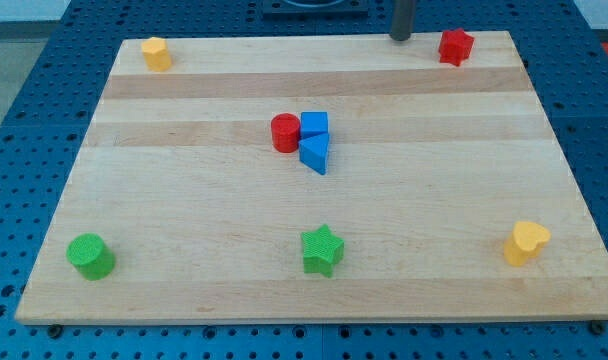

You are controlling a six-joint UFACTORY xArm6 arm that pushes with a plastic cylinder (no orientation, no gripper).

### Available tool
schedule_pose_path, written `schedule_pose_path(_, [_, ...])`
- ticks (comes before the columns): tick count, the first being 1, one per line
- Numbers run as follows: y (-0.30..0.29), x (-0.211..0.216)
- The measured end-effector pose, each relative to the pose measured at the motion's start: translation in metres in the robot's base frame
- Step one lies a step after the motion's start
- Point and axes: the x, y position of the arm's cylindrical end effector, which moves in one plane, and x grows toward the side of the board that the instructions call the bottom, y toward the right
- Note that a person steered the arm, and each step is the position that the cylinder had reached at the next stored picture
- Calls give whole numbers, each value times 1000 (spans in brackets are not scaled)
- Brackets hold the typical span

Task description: Move the red star towards the bottom left

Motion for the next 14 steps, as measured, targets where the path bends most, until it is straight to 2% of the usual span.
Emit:
schedule_pose_path(3, [55, 0])
schedule_pose_path(6, [134, 0])
schedule_pose_path(7, [122, 1])
schedule_pose_path(9, [90, 33])
schedule_pose_path(12, [39, 47])
schedule_pose_path(14, [10, 90])
